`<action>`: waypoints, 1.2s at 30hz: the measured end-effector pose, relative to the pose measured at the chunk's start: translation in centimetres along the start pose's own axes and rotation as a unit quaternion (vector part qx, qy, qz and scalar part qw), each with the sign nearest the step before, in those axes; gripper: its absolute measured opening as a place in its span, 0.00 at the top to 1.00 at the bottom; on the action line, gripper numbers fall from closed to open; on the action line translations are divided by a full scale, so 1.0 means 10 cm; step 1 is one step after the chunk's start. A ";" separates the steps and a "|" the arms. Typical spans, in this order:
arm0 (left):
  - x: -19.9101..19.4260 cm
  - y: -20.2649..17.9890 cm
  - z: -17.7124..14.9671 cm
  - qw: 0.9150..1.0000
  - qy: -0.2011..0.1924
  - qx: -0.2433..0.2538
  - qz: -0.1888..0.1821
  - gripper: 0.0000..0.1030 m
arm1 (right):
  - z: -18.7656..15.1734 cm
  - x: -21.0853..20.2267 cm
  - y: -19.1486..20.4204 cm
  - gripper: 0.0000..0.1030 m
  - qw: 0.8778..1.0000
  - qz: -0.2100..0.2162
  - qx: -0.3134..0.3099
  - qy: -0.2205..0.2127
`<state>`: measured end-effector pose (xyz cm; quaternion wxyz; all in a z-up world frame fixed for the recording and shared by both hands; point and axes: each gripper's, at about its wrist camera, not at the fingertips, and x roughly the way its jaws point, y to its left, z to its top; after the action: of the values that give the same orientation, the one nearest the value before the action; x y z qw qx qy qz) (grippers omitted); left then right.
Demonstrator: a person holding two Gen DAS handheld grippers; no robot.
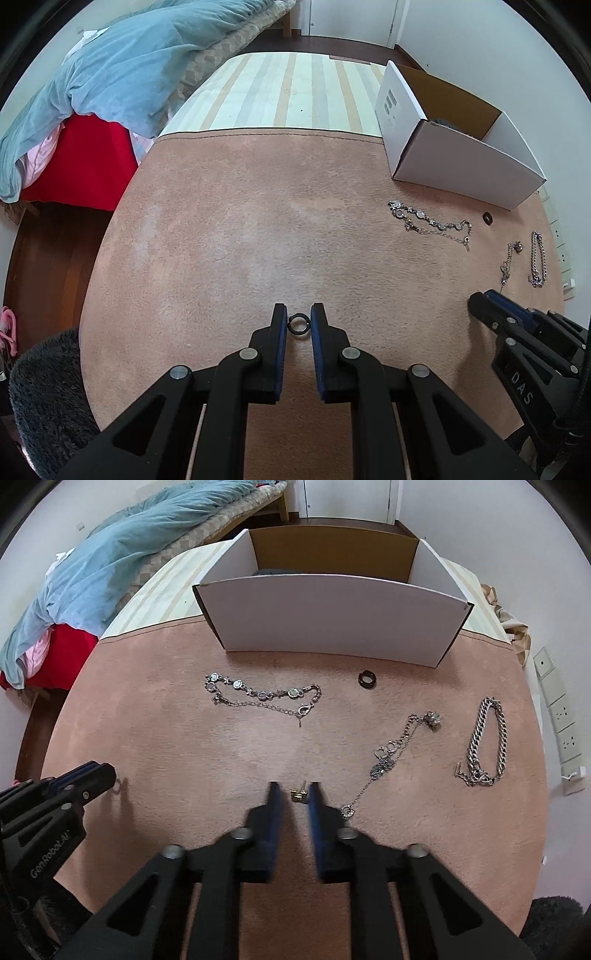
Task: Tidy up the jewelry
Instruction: 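Grasp the small gold earring with the right gripper while the left gripper holds the black ring, then carry the earring into the box and open the right gripper while the left releases the ring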
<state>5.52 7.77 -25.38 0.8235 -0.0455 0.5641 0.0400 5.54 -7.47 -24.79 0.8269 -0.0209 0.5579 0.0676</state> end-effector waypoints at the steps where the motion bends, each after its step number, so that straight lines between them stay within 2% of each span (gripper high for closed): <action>1: -0.01 0.00 0.00 1.000 -0.001 0.000 -0.001 0.90 | -0.01 0.00 -0.01 0.91 1.000 0.001 0.000 -0.002; 9: -0.18 -0.08 0.05 1.000 -0.015 0.006 -0.012 0.90 | -0.03 -0.09 -0.03 0.91 1.000 0.009 0.009 -0.017; 13: -0.33 -0.16 0.19 0.999 -0.026 0.007 -0.031 0.90 | 0.07 -0.31 -0.10 0.91 0.999 0.028 0.023 -0.034; 16: -0.47 -0.27 0.42 0.998 -0.037 0.009 -0.056 0.90 | 0.28 -0.54 -0.23 0.91 0.996 0.051 0.042 -0.055; 19: -0.59 -0.45 0.75 0.995 -0.045 0.017 -0.090 0.90 | 0.65 -0.74 -0.44 0.91 0.992 0.079 0.063 -0.074; 23: -0.64 -0.70 1.27 0.990 -0.054 0.035 -0.121 0.90 | 1.18 -0.74 -0.67 0.91 0.989 0.099 0.075 -0.077; 29: -0.33 -1.00 1.95 0.988 -0.025 0.055 -0.140 0.90 | 1.84 -0.34 -0.97 0.91 0.991 0.101 0.084 -0.032; 31: -0.17 -1.03 2.07 0.989 -0.007 0.059 -0.135 0.90 | 1.99 -0.17 -1.06 0.91 0.990 0.107 0.087 -0.006; 36: 0.12 -1.10 2.27 0.990 0.039 0.053 -0.124 0.87 | 2.15 0.07 -1.11 0.91 0.988 0.121 0.092 0.027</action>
<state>28.28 -0.44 -18.04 0.8005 -0.0728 0.5874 -0.0940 27.11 -16.07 -17.73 0.7956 0.1205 0.5824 0.1149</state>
